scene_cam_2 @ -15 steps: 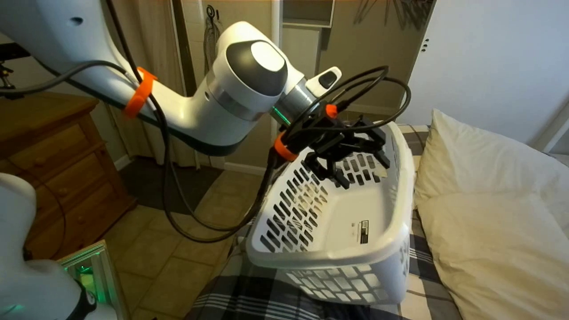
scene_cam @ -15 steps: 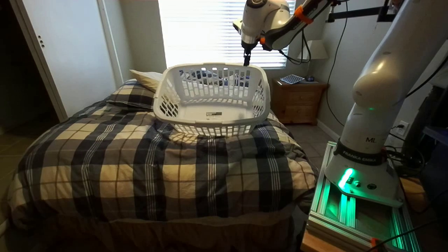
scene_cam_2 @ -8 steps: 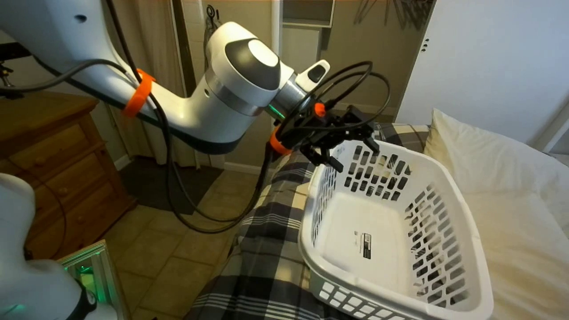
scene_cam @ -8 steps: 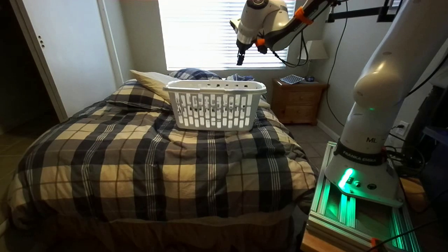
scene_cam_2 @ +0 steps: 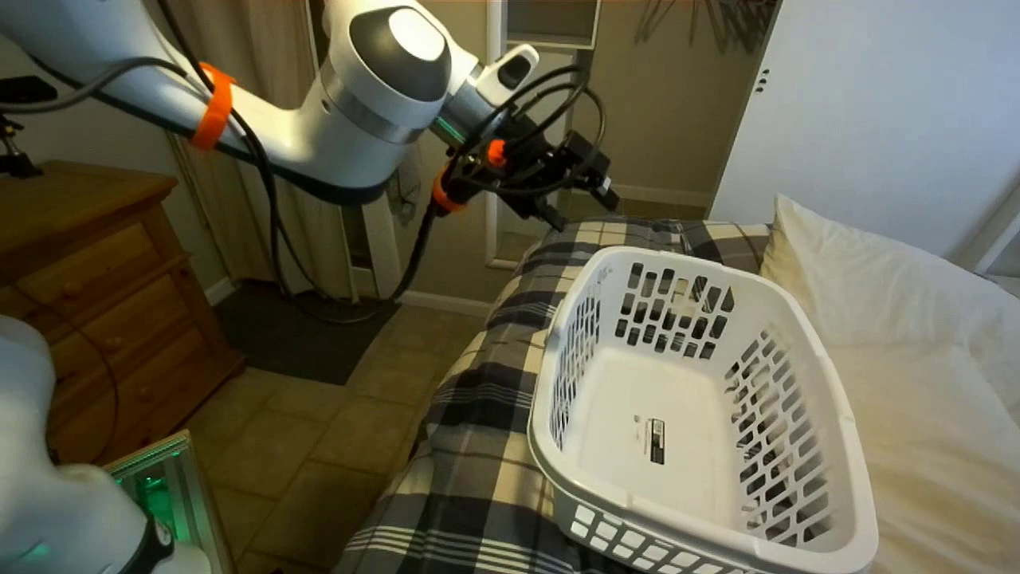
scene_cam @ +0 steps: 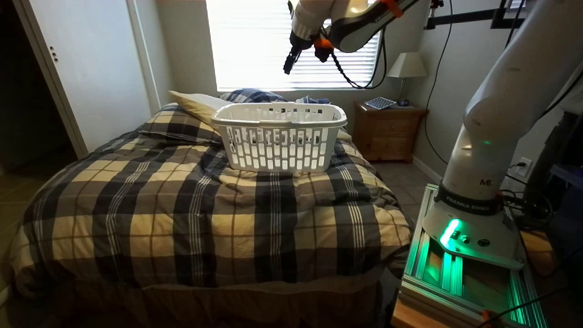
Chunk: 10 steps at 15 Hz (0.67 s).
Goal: Put the washing basket upright
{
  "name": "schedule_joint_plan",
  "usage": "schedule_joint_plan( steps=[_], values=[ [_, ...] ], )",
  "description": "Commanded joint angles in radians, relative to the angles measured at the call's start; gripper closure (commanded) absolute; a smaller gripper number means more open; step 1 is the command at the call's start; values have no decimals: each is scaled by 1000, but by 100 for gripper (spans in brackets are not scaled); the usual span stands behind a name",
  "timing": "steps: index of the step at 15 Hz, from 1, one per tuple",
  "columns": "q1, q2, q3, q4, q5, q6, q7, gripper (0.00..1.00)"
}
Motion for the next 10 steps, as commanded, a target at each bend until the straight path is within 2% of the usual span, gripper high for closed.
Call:
schedule_joint_plan(
  steps=[1, 8, 10],
  values=[
    [24, -64, 22, -6, 130, -55, 69, 0],
    [26, -129, 22, -40, 536, -101, 58, 0],
    [-3, -132, 44, -45, 588, -133, 64, 0]
  ],
)
